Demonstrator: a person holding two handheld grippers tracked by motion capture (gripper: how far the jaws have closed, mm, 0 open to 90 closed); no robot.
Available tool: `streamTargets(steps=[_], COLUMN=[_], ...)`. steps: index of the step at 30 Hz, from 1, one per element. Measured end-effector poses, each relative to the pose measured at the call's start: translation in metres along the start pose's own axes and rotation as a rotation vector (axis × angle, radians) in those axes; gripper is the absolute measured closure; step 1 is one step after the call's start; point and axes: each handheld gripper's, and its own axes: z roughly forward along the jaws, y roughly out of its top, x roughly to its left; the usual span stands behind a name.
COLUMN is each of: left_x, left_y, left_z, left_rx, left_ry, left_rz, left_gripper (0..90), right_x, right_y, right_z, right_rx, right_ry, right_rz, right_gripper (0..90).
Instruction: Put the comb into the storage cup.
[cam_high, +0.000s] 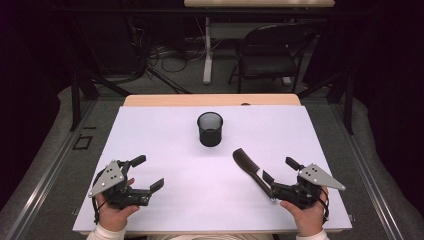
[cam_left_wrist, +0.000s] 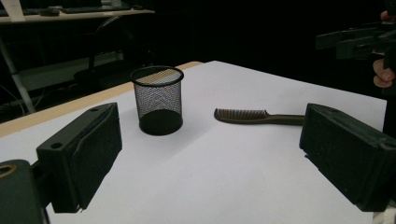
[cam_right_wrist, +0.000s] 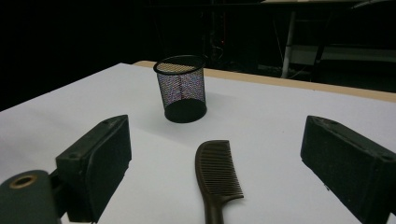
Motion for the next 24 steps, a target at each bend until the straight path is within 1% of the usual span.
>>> streamTargets(steps=[2,4,5,6,7,10,13,15,17,18,19,22,24], left_x=[0.0,0.0,0.0,0.0,0.001,0.0,0.0,0.001,0.001,0.001,0.001,0.002,0.002], left_y=[0.0,-0.001,-0.001,-0.002,-0.002,-0.003,-0.004,-0.004,-0.005,-0.005,-0.005,-0.007,-0.008], left_z=[0.0,0.001,0.001,0.002,0.002,0.002,0.001,0.001,0.001,0.001,0.001,0.001,0.001], left_rx=[0.002,0.008,0.016,0.014,0.019,0.026,0.033,0.036,0.032,0.032,0.033,0.036,0.037], left_ry=[0.006,0.002,0.001,-0.001,-0.007,0.001,0.007,0.002,0.003,0.005,0.008,-0.001,-0.005], left_rz=[0.0,-0.003,-0.003,-0.007,-0.009,-0.01,-0.023,-0.039,-0.047,-0.049,-0.049,-0.066,-0.068], left_gripper=[5.9,5.9,5.9,5.9,5.9,5.9,5.9,5.9,5.9,5.9,5.9,5.9,5.9], right_x=[0.001,0.002,0.002,0.002,0.002,0.001,0.0,-0.001,-0.001,-0.002,-0.002,0.001,0.003], right_y=[-0.001,-0.001,-0.001,0.0,0.001,0.003,0.005,0.006,0.005,0.005,0.005,0.005,0.004], right_z=[0.001,0.003,0.003,0.004,0.004,0.006,0.007,0.008,0.009,0.01,0.01,0.012,0.015], right_rx=[0.003,0.024,0.035,0.039,0.055,0.075,0.091,0.111,0.127,0.131,0.144,0.173,0.19], right_ry=[0.003,-0.001,0.002,-0.003,-0.006,-0.02,-0.014,-0.028,-0.031,-0.026,-0.013,-0.014,-0.013], right_rz=[-0.016,-0.032,-0.039,-0.051,-0.056,-0.07,-0.063,-0.055,-0.036,-0.033,-0.03,-0.048,-0.056], right_gripper=[8.5,8.7,9.6,12.2,14.6,14.6,15.9,19.7,22.7,25.7,26.6,27.8,28.2])
